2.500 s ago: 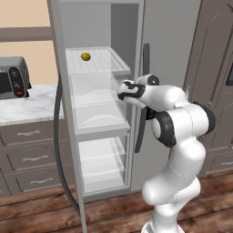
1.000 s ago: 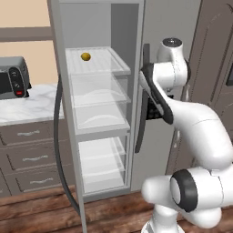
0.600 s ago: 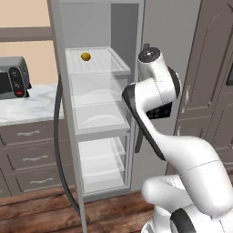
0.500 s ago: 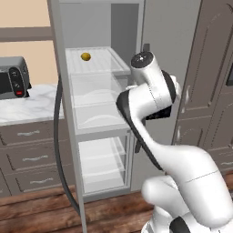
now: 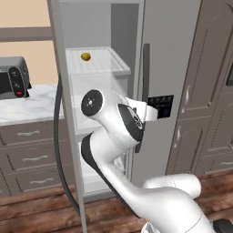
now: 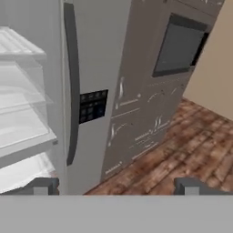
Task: There's a chicken drumstick in the fridge that needs to be moved to the freezer for freezing. Pick up the chicken drumstick from the fridge, place it on any shelf in the freezer, and close the fridge and freezer doors when done.
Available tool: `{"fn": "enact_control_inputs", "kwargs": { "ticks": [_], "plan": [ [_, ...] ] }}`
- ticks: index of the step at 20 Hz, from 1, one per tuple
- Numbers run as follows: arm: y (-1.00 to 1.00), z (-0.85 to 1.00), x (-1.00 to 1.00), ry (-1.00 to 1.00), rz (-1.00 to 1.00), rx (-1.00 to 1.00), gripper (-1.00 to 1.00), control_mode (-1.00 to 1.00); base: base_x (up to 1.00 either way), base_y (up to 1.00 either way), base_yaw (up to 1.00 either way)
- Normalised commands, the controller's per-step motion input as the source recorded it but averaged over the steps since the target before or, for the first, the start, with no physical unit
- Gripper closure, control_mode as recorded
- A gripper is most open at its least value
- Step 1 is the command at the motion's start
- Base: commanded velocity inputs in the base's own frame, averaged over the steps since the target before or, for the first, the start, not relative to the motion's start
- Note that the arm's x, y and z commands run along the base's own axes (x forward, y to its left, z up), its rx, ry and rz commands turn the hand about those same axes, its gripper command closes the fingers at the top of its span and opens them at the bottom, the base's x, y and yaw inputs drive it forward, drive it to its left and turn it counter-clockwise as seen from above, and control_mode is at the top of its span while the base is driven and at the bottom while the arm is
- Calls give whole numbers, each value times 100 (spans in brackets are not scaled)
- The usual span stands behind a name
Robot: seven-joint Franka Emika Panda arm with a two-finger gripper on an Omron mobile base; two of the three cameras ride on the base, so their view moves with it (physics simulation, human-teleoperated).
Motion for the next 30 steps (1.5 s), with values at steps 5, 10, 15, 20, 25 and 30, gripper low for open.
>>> {"fn": "enact_control_inputs", "kwargs": {
  "ticks": [5,10,15,20,25,30],
  "plan": [
    [56,-30,-14,-25,-13,1,-100,-100,0,0,0],
    [85,-17,-19,-21,-13,-1,-100,-100,0,0,0],
    [96,-1,-21,-6,-3,-7,-100,-100,0,0,0],
    [52,-15,-25,-3,4,0,-100,-100,0,0,0],
    [96,-15,21,0,1,0,-100,-100,0,0,0],
    [87,-13,43,0,-2,-3,-100,-100,0,0,0]
  ]
}}
